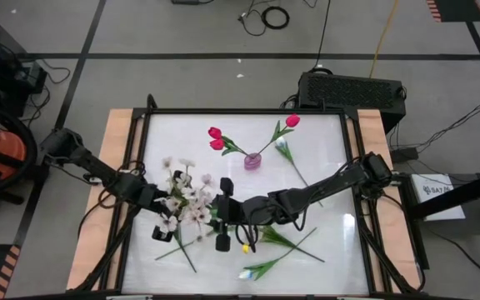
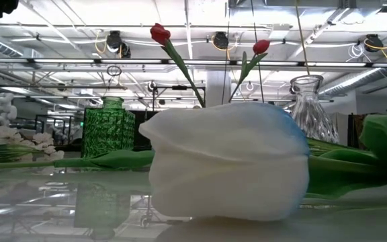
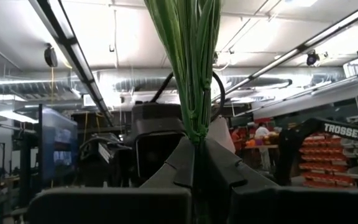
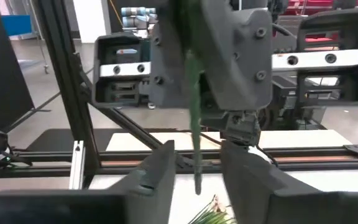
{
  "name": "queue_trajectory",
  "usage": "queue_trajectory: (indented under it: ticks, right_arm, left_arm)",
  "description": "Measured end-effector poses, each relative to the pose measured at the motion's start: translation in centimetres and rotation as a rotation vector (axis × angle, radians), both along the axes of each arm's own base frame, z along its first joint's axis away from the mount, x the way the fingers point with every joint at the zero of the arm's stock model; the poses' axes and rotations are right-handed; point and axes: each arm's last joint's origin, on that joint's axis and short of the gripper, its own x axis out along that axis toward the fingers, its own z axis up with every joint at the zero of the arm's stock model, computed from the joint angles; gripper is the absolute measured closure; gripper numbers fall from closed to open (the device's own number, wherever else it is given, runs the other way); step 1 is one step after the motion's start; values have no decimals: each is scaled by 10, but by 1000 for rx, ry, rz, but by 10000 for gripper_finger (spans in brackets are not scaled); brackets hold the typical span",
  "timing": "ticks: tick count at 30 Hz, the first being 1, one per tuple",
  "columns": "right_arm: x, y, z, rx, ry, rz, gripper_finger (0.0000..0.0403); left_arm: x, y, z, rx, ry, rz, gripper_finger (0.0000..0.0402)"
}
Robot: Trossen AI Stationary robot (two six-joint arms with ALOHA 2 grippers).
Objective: Sort flowers into vase by color
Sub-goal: Put the top white flowers into the green vase
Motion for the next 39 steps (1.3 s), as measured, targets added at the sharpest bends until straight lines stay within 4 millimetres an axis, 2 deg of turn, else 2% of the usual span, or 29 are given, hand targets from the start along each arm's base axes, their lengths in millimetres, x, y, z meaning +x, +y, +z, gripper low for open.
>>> queue_trajectory:
  ticks: [5,6,11,17,21,26,31,39]
  right_arm:
    - [1,-2,0,-3,1,-1,381]
    - [1,-2,0,-4,3,0,391]
    - [-5,-4,3,8,52,-10,396]
    - [-18,-9,10,41,147,-28,400]
    - [-20,-11,4,65,211,-43,401]
    - [-16,-22,-4,93,256,-80,402]
    - [-14,-27,-6,108,270,-99,402]
    - [-10,-31,-16,119,311,-117,403]
  left_arm:
    - [0,0,-1,17,3,10,376]
    - [0,0,-1,15,3,12,374]
    - [-3,2,2,-43,64,35,349]
    - [-18,13,11,-68,191,74,264]
    - [-29,20,16,-118,257,67,208]
    - [-32,22,11,-153,351,73,161]
    - [-31,24,8,-165,381,169,138]
    - [-29,25,7,-138,382,226,134]
